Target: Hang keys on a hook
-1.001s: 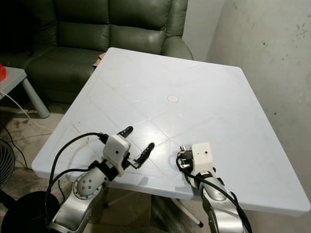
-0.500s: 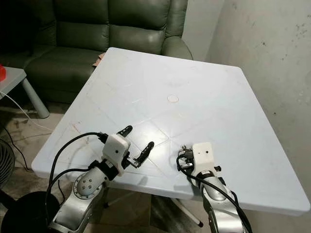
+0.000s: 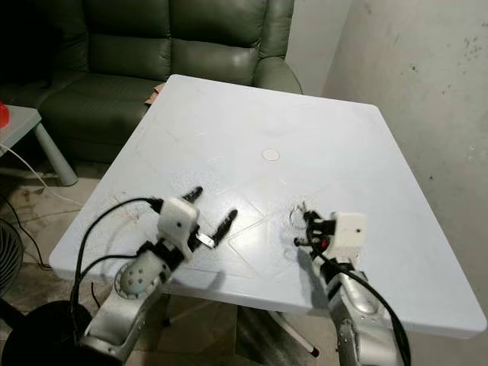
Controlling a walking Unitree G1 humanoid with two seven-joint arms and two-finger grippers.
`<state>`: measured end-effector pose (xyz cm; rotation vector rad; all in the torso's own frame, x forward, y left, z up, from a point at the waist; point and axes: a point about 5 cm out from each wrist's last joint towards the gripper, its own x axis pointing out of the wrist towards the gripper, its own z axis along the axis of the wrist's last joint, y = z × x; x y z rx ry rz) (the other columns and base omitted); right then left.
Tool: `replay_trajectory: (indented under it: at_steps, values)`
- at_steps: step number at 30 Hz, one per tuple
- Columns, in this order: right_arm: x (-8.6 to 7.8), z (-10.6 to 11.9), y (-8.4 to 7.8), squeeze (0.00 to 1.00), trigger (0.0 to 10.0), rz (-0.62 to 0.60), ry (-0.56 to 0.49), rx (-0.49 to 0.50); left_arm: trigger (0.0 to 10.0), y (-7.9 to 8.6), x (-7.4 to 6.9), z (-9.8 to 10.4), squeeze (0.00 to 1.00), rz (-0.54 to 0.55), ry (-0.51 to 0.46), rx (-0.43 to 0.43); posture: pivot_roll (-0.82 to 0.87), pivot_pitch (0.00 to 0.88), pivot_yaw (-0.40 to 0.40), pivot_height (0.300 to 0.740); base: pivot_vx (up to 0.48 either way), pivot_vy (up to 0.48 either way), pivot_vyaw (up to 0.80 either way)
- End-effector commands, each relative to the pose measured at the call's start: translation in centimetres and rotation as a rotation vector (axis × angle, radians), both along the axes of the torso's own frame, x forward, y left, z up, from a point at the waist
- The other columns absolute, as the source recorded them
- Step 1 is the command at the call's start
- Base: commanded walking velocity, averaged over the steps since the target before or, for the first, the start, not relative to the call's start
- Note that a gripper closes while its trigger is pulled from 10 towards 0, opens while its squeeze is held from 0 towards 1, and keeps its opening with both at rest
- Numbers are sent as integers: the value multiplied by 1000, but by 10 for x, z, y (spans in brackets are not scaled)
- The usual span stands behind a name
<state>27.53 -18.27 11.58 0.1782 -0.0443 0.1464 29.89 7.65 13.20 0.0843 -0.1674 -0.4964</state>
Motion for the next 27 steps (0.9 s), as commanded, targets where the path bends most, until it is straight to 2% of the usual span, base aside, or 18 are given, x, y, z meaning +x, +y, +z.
replay_trajectory:
  at_steps: [1, 5, 9, 10, 12, 19, 21, 27]
  values:
    - [2, 11, -2, 0, 0, -5, -61, 23, 10000, 5, 6, 1, 0, 40, 13, -22, -10, 34, -89, 711, 0, 0, 0]
    - [3, 23, 0, 0, 0, -37, -155, -120, 10000, 21, 25, 16, 0, 128, -9, -74, -11, 29, -86, 711, 0, 0, 0]
    - [4, 25, 0, 0, 0, -67, -173, -81, 10000, 29, 33, 23, 0, 171, -25, -81, -15, 21, -83, 711, 0, 0, 0]
    - [4, 26, 0, 0, 4667, -68, -184, -74, 10000, 32, 36, 24, 0, 190, -30, -79, -17, 14, -80, 711, 0, 0, 0]
    - [5, 26, 0, 0, 10000, -74, -183, -60, 10000, 36, 39, 27, 0, 199, -40, -78, -17, 14, -80, 711, 0, 0, 0]
    - [6, 28, 3, 0, 10000, -79, -210, -57, 10000, 48, 43, 33, 0, 192, -44, -134, -19, 0, -75, 711, 0, 0, 0]
    - [6, 26, 5, 0, 10000, -80, -190, -83, 10000, 55, 42, 34, 0, 214, -53, -149, -20, 0, -73, 711, 0, 0, 0]
    - [7, 20, 7, 0, 10000, -103, -139, -74, 10000, 63, 41, 33, 0, 238, -42, -161, -23, 5, -67, 711, 0, 0, -80]
